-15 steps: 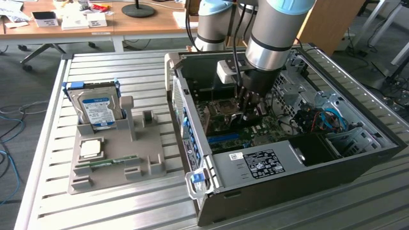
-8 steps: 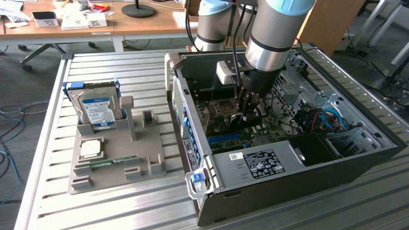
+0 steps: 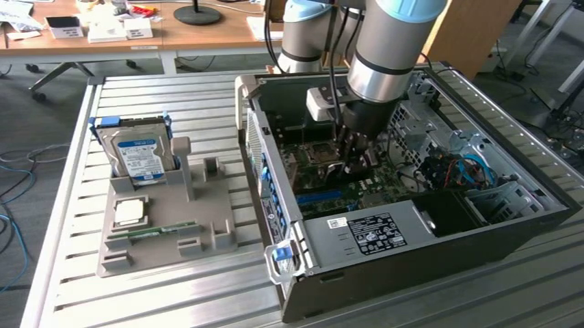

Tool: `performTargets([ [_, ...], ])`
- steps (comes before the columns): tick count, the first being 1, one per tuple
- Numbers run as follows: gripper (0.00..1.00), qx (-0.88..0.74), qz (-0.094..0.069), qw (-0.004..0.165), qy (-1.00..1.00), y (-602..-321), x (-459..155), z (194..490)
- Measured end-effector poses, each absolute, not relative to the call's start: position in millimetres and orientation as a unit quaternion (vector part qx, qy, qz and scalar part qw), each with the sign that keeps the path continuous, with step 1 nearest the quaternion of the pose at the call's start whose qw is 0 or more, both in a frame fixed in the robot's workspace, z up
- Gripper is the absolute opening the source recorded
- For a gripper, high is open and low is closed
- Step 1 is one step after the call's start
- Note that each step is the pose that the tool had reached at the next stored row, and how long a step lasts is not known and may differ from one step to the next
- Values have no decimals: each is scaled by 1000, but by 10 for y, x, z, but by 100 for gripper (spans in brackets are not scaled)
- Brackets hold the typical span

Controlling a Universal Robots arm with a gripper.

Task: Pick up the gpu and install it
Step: 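Insert the gpu into the slot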

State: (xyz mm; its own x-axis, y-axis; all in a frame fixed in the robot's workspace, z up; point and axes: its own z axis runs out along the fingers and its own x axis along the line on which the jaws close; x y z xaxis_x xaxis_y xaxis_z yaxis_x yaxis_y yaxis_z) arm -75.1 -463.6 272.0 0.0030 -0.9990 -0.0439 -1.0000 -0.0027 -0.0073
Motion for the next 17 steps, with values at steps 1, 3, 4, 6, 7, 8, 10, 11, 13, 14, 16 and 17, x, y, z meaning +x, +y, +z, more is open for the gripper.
performTargets([
  [1,27,-708,13,18,706,-4638,-756,2720],
  [3,27,-708,13,18,706,-4642,-762,2718],
  [4,27,-708,13,18,706,-4643,-766,2714],
  [6,27,-708,13,18,706,-4644,-772,2700],
  [7,27,-708,13,18,706,-4644,-775,2692],
  [8,27,-708,13,18,706,-4644,-780,2683],
  [10,27,-708,13,18,706,-4644,-788,2665],
  [11,27,-708,13,18,706,-4644,-792,2657],
  [13,27,-708,13,18,706,-4644,-802,2639],
  [14,27,-708,13,18,706,-4644,-806,2631],
  [16,27,-708,13,18,706,-4644,-814,2627],
  [17,27,-708,13,18,706,-4644,-818,2627],
])
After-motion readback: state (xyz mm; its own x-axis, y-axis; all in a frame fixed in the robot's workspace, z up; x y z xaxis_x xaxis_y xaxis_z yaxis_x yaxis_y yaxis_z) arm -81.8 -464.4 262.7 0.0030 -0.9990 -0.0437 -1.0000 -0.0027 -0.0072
